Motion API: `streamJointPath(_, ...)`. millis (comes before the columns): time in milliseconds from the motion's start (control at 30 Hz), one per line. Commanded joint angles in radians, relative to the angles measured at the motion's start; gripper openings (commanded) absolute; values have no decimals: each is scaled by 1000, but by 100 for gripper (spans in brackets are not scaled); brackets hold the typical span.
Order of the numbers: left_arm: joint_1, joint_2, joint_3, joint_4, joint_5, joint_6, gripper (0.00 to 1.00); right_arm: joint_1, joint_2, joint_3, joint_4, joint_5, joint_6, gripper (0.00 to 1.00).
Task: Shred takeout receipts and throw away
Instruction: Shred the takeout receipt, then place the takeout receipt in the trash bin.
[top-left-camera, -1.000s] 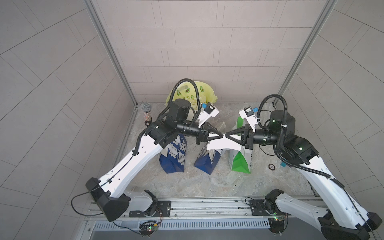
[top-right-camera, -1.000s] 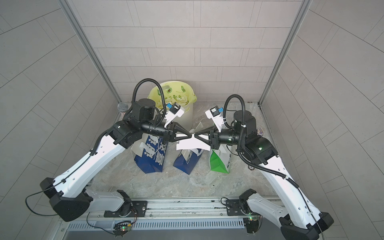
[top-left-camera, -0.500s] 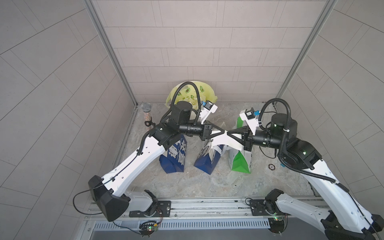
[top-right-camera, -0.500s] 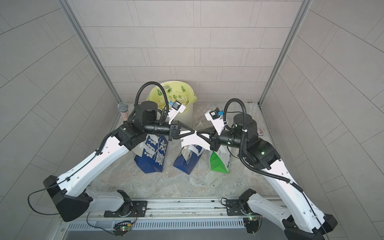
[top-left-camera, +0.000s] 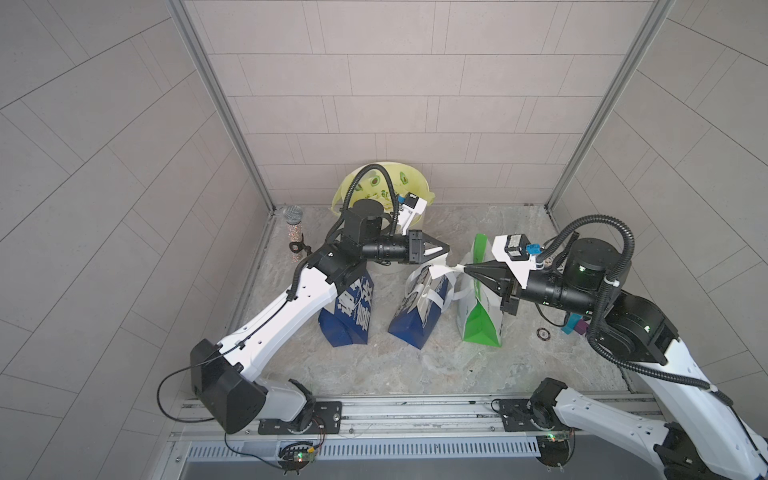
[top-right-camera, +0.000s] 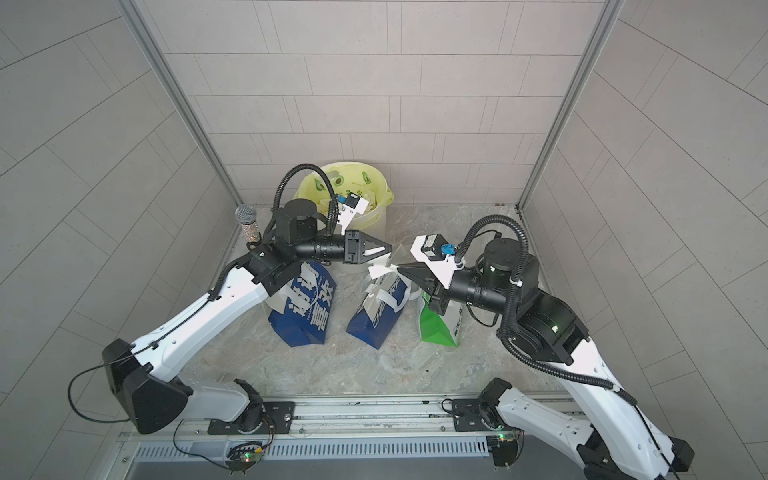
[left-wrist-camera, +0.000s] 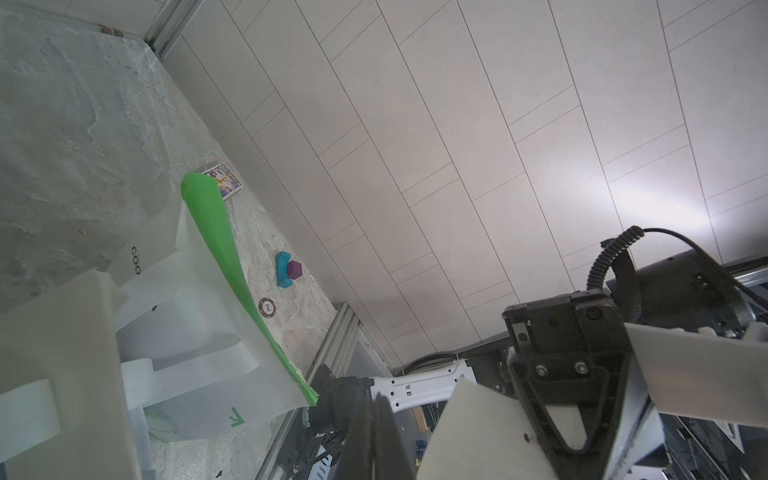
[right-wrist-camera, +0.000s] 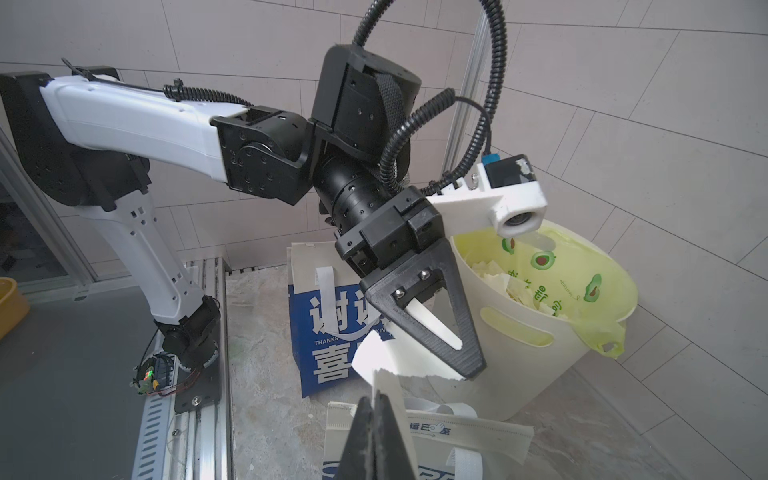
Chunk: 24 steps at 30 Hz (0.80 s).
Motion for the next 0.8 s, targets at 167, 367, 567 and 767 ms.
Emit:
streamJointPath(167, 69, 11, 125, -215, -285, 208, 0, 4, -62, -49, 233, 9, 193, 0)
streamJointPath(367, 144, 93, 278, -262, -478, 330, 0, 5, -82, -96, 249, 189, 201, 0)
streamJointPath(567, 193, 236, 439, -263, -640, 409, 0, 4, -81, -118, 249, 242, 220, 0)
streamJointPath(767, 208, 382, 544, -297, -756, 494, 3, 5, -75, -122, 244, 254, 226, 0)
